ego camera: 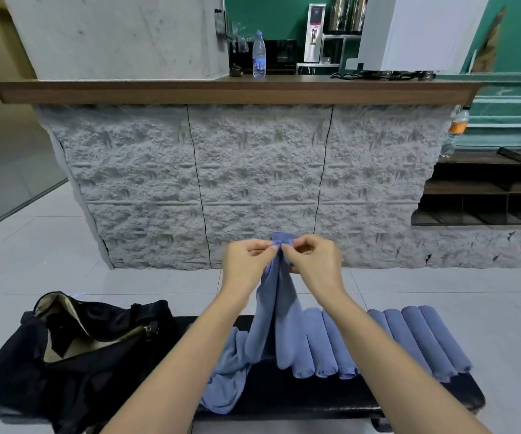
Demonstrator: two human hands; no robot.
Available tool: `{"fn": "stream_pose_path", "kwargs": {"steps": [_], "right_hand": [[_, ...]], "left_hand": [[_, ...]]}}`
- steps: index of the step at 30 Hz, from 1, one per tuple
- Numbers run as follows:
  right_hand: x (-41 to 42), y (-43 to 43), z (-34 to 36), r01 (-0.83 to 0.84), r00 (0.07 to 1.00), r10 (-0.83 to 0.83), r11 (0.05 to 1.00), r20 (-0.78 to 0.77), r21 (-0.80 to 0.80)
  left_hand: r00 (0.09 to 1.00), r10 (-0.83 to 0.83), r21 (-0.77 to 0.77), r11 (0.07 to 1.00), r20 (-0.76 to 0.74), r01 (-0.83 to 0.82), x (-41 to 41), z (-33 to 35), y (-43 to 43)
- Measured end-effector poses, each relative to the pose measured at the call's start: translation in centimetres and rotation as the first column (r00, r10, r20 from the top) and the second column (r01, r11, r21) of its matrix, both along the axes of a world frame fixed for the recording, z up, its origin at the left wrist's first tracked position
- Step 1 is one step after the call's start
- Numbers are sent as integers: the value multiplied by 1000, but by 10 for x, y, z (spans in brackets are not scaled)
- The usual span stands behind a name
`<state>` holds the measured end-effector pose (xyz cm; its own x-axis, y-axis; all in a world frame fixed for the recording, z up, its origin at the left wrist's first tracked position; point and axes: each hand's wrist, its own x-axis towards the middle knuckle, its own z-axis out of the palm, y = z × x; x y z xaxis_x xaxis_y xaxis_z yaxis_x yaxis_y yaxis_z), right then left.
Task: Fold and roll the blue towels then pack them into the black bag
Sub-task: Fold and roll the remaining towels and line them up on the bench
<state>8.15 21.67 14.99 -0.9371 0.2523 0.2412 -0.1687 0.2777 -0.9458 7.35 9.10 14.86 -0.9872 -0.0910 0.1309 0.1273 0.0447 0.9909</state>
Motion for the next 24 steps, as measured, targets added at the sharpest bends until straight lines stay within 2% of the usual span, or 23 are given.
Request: {"fn": "stream_pose_path", "kwargs": {"steps": [4,7,8,9,10,11,12,13,15,17,18,20,21,22,23,24], "right_hand": [[12,-5,7,-147,989,146,989,-24,-10],[18,-2,10,-346,935,355,924,23,-163],[19,3,9,-363,929,369,918,13,-161],[17,11,8,-336,942,334,940,-36,-61],[12,21,5,-267,954,281,955,-104,133],[6,33,2,-194,956,255,919,-143,343],[-1,45,-1,-164,955,269,835,-128,526],[-5,55,-2,-203,950,308,729,-48,654],[-13,70,-8,-322,924,359,548,131,772],[-17,80,-9,-362,908,370,452,198,815],[-20,86,-8,-418,888,390,469,242,778],[-22,87,0,-583,811,450,568,375,581],[-25,83,3,-604,796,468,590,383,535],[-28,77,5,-567,823,453,607,344,557],[-30,69,5,-440,891,397,630,221,640],[-33,62,2,-198,952,305,661,-18,724]], "left_hand": [[995,-28,-59,998,-92,22,5,5,-3],[994,-86,-86,993,-67,80,3,6,-12],[991,-116,-90,990,-63,110,2,6,-15],[988,-143,-86,987,-65,137,2,7,-17],[985,-161,-70,985,-66,156,2,9,-20],[982,-176,-47,984,-63,173,2,11,-23],[978,-199,-26,980,-60,198,2,13,-27],[971,-231,-17,973,-57,230,1,14,-31],[957,-288,-29,958,-40,287,2,18,-42],[961,-276,-80,958,-13,274,-1,15,-57],[969,-249,-103,963,8,248,-5,14,-66],[987,-155,-200,966,47,162,-14,6,-78],[995,-89,-264,959,50,99,-19,2,-78],[1000,1,-307,952,20,6,-22,0,-75],[994,96,-304,946,-61,-110,-22,1,-70],[972,173,-268,940,-159,-212,-22,1,-66]]}}
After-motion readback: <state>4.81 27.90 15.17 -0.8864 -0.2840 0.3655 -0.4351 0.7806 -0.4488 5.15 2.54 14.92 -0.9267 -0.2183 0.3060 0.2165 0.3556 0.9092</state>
